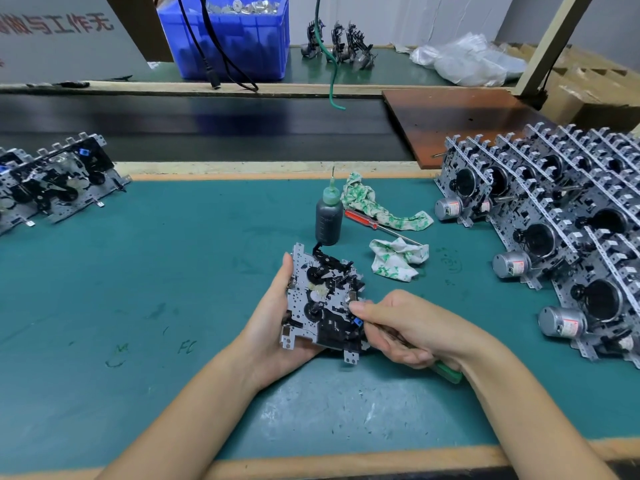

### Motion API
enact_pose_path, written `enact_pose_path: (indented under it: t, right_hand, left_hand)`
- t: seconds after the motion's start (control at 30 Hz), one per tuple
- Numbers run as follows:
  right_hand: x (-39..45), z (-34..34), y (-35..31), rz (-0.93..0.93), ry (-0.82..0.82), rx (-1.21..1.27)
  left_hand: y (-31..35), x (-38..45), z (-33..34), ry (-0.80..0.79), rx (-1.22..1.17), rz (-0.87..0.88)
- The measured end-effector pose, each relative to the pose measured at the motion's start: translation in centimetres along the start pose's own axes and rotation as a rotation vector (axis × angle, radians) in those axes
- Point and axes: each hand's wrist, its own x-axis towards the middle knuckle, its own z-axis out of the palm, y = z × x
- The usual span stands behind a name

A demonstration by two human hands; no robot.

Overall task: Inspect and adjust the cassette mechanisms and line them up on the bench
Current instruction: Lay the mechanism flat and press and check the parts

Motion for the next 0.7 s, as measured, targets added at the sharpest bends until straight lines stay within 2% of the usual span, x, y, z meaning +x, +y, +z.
enact_pose_path:
  t: [0.33, 0.57, 0.7]
  right_hand:
    - [0.14, -0.72, -0.34, 0.072, -0.114, -0.077]
    - [0.03, -0.75, -0.1, 0.058, -0.087, -0.181]
    - [-0.15, -0.97, 0.36, -0.008, -0.083, -0.088]
  left_hand:
    - [-0.3, 0.05, -0.04, 0.019, 0.014, 0.024]
    - [-0.3, -0.17, 0.28, 0.007, 0.022, 0.025]
    - [-0.34, -0.29, 0.32, -0.019, 0.003, 0.037]
